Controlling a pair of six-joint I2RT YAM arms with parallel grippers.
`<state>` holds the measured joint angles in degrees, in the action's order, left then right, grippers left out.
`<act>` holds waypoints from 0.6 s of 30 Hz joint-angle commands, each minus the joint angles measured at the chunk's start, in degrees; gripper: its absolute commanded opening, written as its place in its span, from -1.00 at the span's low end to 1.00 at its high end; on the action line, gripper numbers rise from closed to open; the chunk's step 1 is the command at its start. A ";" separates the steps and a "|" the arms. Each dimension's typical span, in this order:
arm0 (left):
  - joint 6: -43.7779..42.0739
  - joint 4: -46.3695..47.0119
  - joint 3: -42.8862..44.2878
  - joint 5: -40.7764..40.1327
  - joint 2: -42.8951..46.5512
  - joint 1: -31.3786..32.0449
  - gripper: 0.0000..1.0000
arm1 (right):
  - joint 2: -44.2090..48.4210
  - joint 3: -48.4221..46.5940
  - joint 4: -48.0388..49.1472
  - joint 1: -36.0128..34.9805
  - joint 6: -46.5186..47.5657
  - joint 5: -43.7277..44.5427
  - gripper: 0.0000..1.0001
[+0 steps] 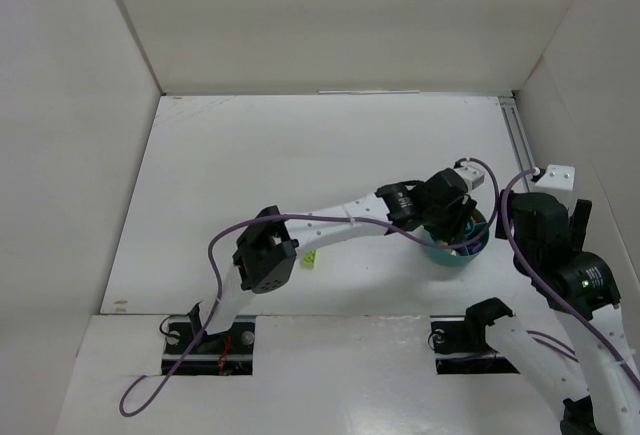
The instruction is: Sort the legos into containers by color
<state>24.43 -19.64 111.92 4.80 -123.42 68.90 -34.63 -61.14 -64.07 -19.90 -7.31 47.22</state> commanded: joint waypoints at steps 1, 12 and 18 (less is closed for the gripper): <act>-0.96 -0.49 2.95 0.12 0.28 0.35 -0.21 | -0.08 -1.17 1.58 0.21 0.46 0.85 1.00; -1.49 -0.49 3.48 -0.57 1.94 0.35 0.10 | -0.08 -0.64 2.72 0.21 0.98 -0.38 1.00; -0.35 0.03 -3.53 -0.59 8.18 -2.89 0.35 | -1.22 -0.64 4.56 0.21 4.14 -4.05 1.00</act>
<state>24.01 -20.34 110.69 3.95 -122.48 68.18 -35.03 -61.12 -63.46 -19.88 -5.30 45.84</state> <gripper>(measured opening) 0.666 0.995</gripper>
